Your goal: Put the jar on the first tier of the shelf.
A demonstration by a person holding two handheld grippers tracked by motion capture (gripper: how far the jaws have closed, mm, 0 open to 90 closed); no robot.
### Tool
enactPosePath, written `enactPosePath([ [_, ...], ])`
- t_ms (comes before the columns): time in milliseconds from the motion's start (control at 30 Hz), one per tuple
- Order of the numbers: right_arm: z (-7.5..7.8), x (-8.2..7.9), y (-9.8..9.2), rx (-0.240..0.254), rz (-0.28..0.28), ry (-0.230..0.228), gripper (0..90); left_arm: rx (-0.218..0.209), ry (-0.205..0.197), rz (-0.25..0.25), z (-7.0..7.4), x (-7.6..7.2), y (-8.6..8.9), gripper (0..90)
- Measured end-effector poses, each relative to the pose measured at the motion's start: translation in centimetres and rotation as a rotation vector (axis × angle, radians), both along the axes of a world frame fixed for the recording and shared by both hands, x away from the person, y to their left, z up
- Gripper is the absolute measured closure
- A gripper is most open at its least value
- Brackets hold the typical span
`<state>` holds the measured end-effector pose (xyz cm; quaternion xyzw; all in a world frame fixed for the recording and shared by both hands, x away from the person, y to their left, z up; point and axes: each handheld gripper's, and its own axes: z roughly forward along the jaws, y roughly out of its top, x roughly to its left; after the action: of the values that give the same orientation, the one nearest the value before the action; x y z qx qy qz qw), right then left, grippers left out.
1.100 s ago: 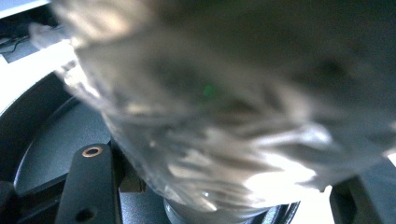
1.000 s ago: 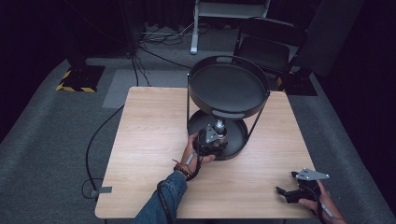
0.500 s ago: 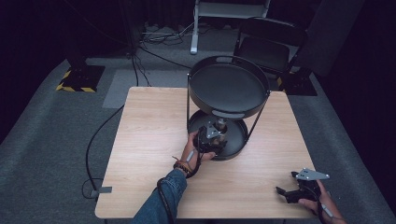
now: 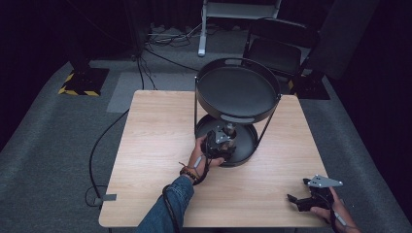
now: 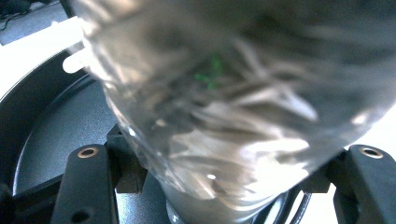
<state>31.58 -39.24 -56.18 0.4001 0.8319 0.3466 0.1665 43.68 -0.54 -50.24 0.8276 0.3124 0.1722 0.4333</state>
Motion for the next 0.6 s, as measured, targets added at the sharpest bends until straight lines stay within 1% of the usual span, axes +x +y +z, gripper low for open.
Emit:
enactPosePath([
  [133, 0.0, -0.01, 0.0, 0.0, 0.0, 0.0, 0.0, 0.007, 0.004, 0.008, -0.11, 0.04, 0.23, 27.3],
  [200, 0.0, 0.0, 0.0, 0.0, 0.0, 0.0, 0.0, 0.018, 0.001, 0.012, -0.05, -0.04, 0.24, 23.9],
  [300, 0.0, -0.01, 0.0, 0.0, 0.0, 0.0, 0.0, 0.041, 0.001, -0.002, 0.12, -0.2, 0.24, 17.1],
  [333, 0.0, -0.01, 0.0, 0.0, 0.0, 0.0, 0.0, 0.044, 0.003, 0.003, 0.16, -0.26, 0.23, 14.2],
  [367, 0.0, -0.02, 0.0, 0.0, 0.0, 0.0, 0.0, 0.044, 0.014, -0.001, 0.18, -0.27, 0.24, 9.5],
  [433, 0.0, -0.03, 0.0, 0.0, 0.0, 0.0, 0.0, 0.062, 0.019, 0.007, 0.17, -0.27, 0.21, 6.2],
  [467, 0.0, -0.03, 0.0, 0.0, 0.0, 0.0, 0.0, 0.071, 0.028, 0.002, 0.16, -0.27, 0.18, 4.7],
  [533, 0.0, -0.03, 0.0, 0.0, 0.0, 0.001, 0.0, 0.087, 0.023, 0.003, 0.15, -0.32, 0.15, 4.2],
  [600, 0.0, -0.04, 0.0, -0.001, -0.001, 0.0, 0.0, 0.09, 0.028, -0.004, 0.13, -0.4, 0.13, 3.7],
])
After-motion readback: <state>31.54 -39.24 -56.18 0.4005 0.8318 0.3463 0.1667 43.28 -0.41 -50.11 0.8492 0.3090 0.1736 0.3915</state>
